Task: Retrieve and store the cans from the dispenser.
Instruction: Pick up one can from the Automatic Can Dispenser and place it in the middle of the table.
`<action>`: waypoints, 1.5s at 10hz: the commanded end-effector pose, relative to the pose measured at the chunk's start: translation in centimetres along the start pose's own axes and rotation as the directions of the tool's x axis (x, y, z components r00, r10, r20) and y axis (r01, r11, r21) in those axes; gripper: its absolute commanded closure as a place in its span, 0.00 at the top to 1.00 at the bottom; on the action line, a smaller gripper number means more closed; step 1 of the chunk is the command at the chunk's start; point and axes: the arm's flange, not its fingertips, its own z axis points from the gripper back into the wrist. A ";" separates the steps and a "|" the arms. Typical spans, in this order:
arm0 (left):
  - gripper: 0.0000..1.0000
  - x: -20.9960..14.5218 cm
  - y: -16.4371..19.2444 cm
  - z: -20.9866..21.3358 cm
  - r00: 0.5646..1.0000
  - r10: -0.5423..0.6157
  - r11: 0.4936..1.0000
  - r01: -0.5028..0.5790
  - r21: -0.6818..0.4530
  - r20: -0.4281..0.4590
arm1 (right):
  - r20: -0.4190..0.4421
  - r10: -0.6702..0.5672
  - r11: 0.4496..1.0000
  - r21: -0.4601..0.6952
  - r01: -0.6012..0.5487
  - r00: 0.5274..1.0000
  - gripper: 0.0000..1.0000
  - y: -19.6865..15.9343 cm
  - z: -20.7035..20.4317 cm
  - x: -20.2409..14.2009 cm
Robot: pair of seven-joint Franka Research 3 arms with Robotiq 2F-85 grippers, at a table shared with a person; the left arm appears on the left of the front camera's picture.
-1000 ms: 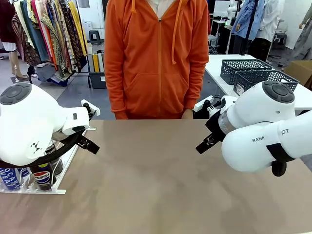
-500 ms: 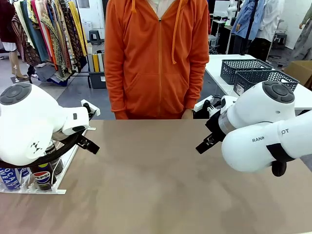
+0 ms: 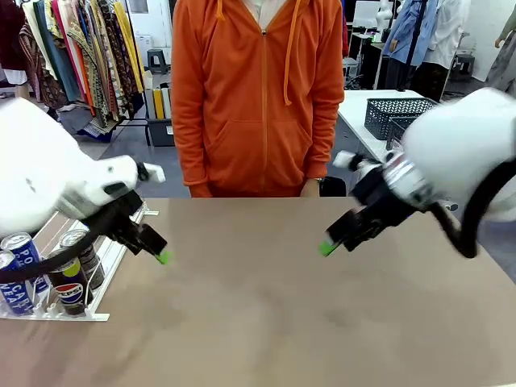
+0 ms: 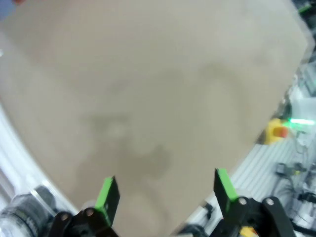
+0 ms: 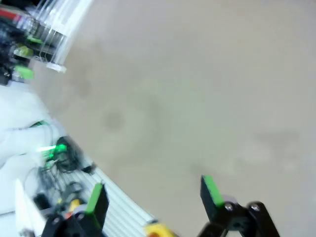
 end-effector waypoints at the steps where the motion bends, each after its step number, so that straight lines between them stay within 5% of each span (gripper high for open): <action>1: 1.00 -2.3 2.2 9.8 0.993 0.076 0.970 -0.054 -0.238 0.085 | 0.088 -0.126 0.973 0.204 0.106 0.988 1.00 -0.8 7.0 -3.0; 3: 1.00 -8.5 5.2 18.7 0.923 0.161 0.901 0.007 -0.433 0.349 | 0.268 -0.178 0.926 0.372 0.069 0.947 1.00 -2.4 14.2 -9.0; 4: 1.00 -12.0 8.4 21.4 0.869 0.236 0.878 0.001 -0.480 0.435 | 0.375 -0.264 0.897 0.434 0.084 0.889 1.00 -4.6 16.5 -12.0; 6: 1.00 -18.9 14.7 23.3 0.750 0.435 0.813 -0.088 -0.576 0.498 | 0.480 -0.450 0.824 0.548 0.143 0.753 1.00 -9.5 18.2 -18.0; 8: 1.00 -22.3 18.7 22.9 0.653 0.554 0.762 -0.148 -0.630 0.517 | 0.457 -0.564 0.763 0.608 0.222 0.687 1.00 -12.9 16.7 -20.3; 10: 1.00 -23.2 19.8 22.0 0.630 0.575 0.762 -0.180 -0.623 0.522 | 0.412 -0.591 0.734 0.632 0.249 0.693 1.00 -14.2 14.8 -20.1; 11: 1.00 -25.3 19.0 22.7 0.634 0.579 0.758 -0.187 -0.624 0.513 | 0.440 -0.598 0.748 0.608 0.268 0.670 1.00 -16.2 22.7 -20.2; 15: 1.00 -25.3 19.0 22.7 0.634 0.579 0.758 -0.187 -0.624 0.513 | 0.440 -0.598 0.748 0.608 0.268 0.670 1.00 -16.2 22.7 -20.2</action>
